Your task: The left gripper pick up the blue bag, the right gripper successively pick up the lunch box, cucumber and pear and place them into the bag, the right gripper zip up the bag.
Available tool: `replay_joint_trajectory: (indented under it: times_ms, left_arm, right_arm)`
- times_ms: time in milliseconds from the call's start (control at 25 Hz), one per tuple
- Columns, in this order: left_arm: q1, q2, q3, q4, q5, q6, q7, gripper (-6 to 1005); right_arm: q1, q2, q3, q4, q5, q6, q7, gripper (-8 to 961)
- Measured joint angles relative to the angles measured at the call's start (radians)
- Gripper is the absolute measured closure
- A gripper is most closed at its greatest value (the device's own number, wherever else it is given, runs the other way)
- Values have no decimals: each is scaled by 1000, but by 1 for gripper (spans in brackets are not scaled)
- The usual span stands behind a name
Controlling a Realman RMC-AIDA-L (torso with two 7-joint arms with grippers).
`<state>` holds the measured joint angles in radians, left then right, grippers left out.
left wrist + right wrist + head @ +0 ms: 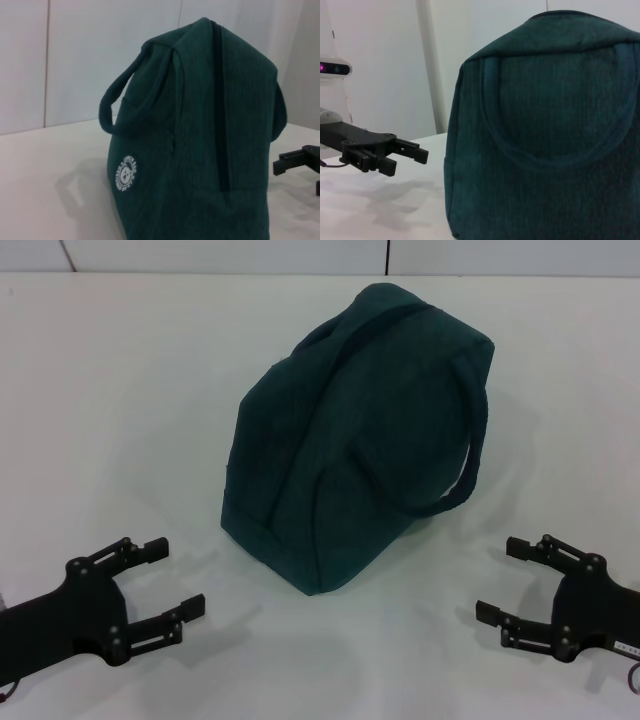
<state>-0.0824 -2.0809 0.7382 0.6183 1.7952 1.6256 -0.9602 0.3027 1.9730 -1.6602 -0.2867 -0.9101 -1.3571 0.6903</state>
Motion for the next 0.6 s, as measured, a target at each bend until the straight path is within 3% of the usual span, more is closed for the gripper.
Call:
replay_joint_trajectory:
  times_ms: [600]
  left_arm:
    - [-3,-2,-28,2,-6,52,0,167]
  right_arm:
    - [-1,7,4,-1,-3,-12,-2,83]
